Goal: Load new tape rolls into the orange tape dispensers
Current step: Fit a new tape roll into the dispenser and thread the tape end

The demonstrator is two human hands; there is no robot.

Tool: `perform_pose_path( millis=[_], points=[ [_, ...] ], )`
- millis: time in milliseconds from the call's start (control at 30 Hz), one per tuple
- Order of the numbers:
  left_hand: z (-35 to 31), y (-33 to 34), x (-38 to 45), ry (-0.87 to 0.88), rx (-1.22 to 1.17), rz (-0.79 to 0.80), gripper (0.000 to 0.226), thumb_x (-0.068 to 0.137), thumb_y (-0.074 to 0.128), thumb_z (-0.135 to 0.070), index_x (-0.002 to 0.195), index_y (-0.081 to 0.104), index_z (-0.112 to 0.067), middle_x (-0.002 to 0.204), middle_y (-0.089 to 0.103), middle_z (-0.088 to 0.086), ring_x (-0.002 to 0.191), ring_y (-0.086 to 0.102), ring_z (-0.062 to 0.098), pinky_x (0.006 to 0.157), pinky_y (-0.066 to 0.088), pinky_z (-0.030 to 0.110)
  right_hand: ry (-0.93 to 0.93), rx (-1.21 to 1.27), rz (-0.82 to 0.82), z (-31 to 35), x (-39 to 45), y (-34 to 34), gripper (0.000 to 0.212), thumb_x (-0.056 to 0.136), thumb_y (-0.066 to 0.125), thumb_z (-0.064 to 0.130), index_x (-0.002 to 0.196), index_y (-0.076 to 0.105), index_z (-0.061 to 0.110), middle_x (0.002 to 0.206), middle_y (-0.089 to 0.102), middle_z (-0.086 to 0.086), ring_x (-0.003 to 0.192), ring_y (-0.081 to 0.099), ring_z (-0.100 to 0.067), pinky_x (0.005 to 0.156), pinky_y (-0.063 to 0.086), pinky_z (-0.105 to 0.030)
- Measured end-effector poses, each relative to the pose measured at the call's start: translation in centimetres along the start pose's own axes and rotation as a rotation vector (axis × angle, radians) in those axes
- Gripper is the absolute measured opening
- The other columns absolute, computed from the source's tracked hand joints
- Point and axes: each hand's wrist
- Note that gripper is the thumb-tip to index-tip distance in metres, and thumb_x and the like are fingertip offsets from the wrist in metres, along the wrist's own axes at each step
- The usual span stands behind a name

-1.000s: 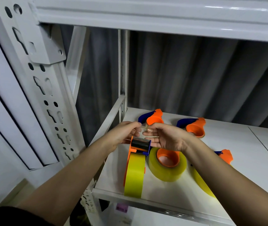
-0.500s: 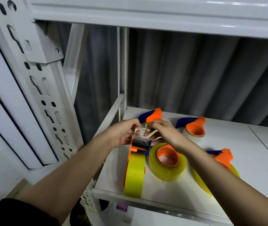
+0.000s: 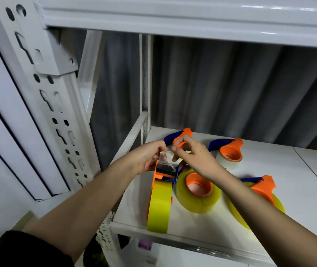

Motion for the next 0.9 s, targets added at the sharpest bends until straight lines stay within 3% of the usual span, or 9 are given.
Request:
perform_pose_path(
  millis=[367,600,767,900],
  points=[
    [0.2,-0.2,-0.1,0.048,0.097,-0.001,0.016,0.085,0.048,-0.025,0.073,0.053,-0.015,0.061,0.056,-0.002,0.056,0.053,0.010,0.060,0.044,0.023,0.032,-0.058,0.089,-0.2,0.5,0.0,0.008,0.096,0.054,0.024,0.093,0.056,0.017,0.080,0.066,0.004,0.064,0.065,-0.011,0.056,0.054,-0.020],
    [0.3,-0.7,0.1,0.079,0.100,0.000,0.027,0.090,0.047,-0.041,0.087,0.055,-0.016,0.079,0.060,0.004,0.074,0.058,0.016,0.071,0.047,0.027,0.120,0.024,0.174,-0.2,0.8,-0.2,0.010,0.099,0.048,0.020,0.093,0.054,0.014,0.080,0.065,0.003,0.053,0.059,-0.001,0.049,0.047,-0.013],
    [0.4,-1.0,0.3,0.149,0.220,-0.016,0.013,0.092,0.054,-0.030,0.089,0.061,-0.018,0.084,0.061,0.003,0.083,0.061,0.016,0.080,0.051,0.030,0.173,0.117,0.247,-0.2,0.9,-0.4,0.011,0.099,0.048,0.018,0.090,0.054,0.015,0.081,0.065,0.001,0.050,0.060,-0.001,0.047,0.047,-0.014],
    [0.7,-0.9,0.5,0.185,0.290,-0.044,0.015,0.093,0.056,-0.027,0.084,0.062,-0.017,0.083,0.059,0.001,0.083,0.060,0.014,0.083,0.051,0.032,0.235,0.142,0.277,-0.4,1.3,-0.7,0.011,0.098,0.051,0.020,0.089,0.057,0.017,0.083,0.066,0.001,0.055,0.062,-0.004,0.051,0.052,-0.016]
  ],
)
Point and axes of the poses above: each hand's wrist, its own x-axis towards the middle knuckle, its own y-axis out of the palm, z = x × y
